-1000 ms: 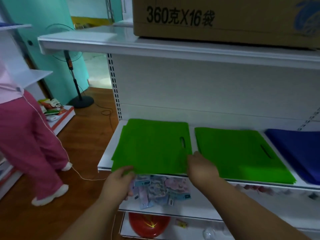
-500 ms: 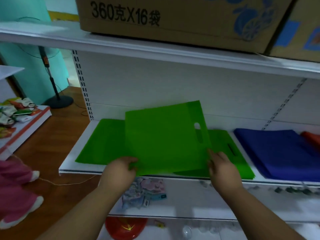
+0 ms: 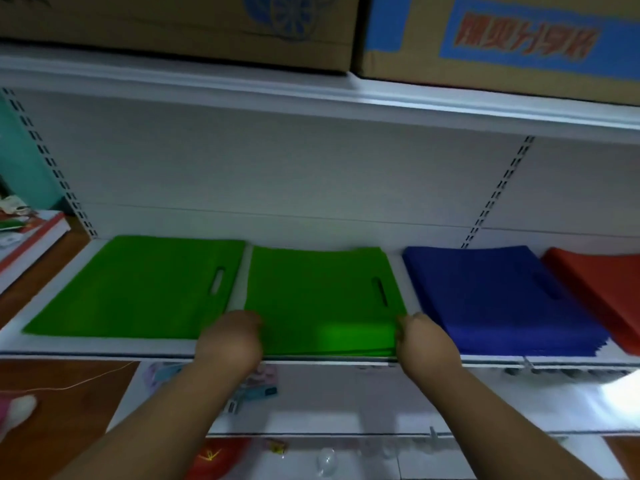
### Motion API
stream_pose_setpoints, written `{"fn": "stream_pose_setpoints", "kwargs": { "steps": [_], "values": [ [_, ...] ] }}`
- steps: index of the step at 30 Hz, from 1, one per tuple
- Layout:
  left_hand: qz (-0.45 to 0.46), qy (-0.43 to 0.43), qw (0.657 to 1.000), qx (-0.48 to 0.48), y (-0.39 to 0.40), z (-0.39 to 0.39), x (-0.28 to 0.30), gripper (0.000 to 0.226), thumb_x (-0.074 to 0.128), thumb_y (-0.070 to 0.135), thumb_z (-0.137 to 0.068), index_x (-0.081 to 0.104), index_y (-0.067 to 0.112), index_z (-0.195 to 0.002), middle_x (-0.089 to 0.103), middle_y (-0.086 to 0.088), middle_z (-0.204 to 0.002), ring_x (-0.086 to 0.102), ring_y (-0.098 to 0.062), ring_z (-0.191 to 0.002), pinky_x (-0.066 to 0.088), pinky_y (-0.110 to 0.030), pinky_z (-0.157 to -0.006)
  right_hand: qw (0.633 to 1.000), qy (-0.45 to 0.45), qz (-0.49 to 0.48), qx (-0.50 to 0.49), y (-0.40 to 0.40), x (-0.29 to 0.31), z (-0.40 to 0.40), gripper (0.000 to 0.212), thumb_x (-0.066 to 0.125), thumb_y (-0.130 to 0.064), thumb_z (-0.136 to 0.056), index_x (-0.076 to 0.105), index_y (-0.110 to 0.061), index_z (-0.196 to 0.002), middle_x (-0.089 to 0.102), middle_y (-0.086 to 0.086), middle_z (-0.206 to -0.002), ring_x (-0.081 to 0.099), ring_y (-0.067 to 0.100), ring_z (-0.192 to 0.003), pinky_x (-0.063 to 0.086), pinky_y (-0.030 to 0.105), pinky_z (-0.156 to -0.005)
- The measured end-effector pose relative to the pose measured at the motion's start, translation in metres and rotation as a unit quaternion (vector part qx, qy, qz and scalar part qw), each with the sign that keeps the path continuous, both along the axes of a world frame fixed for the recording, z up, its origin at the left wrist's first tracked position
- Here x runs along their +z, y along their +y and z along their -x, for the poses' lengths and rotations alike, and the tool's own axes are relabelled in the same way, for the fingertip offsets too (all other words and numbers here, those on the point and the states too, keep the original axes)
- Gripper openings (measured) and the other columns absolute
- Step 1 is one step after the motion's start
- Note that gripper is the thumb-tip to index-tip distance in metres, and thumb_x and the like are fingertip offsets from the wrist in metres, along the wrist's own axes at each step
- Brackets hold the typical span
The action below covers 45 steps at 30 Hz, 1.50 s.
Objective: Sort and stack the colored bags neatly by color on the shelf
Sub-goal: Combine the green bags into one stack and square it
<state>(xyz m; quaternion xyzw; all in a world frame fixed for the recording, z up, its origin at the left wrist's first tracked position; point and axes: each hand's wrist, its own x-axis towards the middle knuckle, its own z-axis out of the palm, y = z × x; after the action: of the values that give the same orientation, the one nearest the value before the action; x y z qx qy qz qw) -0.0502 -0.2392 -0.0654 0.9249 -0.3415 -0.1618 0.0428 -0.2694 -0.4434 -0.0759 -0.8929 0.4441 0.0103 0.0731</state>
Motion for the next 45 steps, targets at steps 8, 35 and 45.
{"fn": "stream_pose_setpoints", "kwargs": {
  "steps": [8,35,45],
  "values": [
    [-0.037,-0.018,0.999,0.008,-0.016,0.014,-0.005,0.046,0.055,0.015,-0.09,0.056,0.029,-0.134,0.055,-0.002,-0.136,0.056,-0.022,-0.121,0.046,-0.029,-0.094,1.0,0.004,-0.016,-0.002,-0.015,-0.002,0.005,0.019,0.05,-0.003,-0.088,0.045,-0.018,-0.076,0.048,0.005,-0.09,0.047,0.021,-0.069,0.039,0.03,-0.06],
    [0.199,0.266,0.919,0.213,0.211,-0.15,0.0,0.06,0.052,0.012,-0.094,0.037,0.03,-0.149,0.072,-0.012,-0.08,0.053,-0.013,-0.036,0.034,-0.019,-0.036,0.985,0.048,-0.082,0.146,0.201,0.006,-0.232,0.034,0.036,-0.032,-0.103,0.056,-0.024,-0.129,0.047,0.015,-0.129,0.058,0.031,-0.108,0.042,0.03,-0.081],
    [0.384,0.177,0.85,0.314,0.233,-0.165,-0.02,0.01,0.065,0.02,-0.091,0.07,0.017,-0.099,0.072,-0.006,-0.077,0.066,-0.022,-0.071,0.055,-0.037,-0.074,0.971,-0.133,0.032,0.195,0.197,-0.013,-0.192,0.026,0.069,0.0,-0.077,0.071,-0.01,-0.101,0.064,0.015,-0.09,0.059,0.035,-0.058,0.051,0.037,-0.047]
  ]
}}
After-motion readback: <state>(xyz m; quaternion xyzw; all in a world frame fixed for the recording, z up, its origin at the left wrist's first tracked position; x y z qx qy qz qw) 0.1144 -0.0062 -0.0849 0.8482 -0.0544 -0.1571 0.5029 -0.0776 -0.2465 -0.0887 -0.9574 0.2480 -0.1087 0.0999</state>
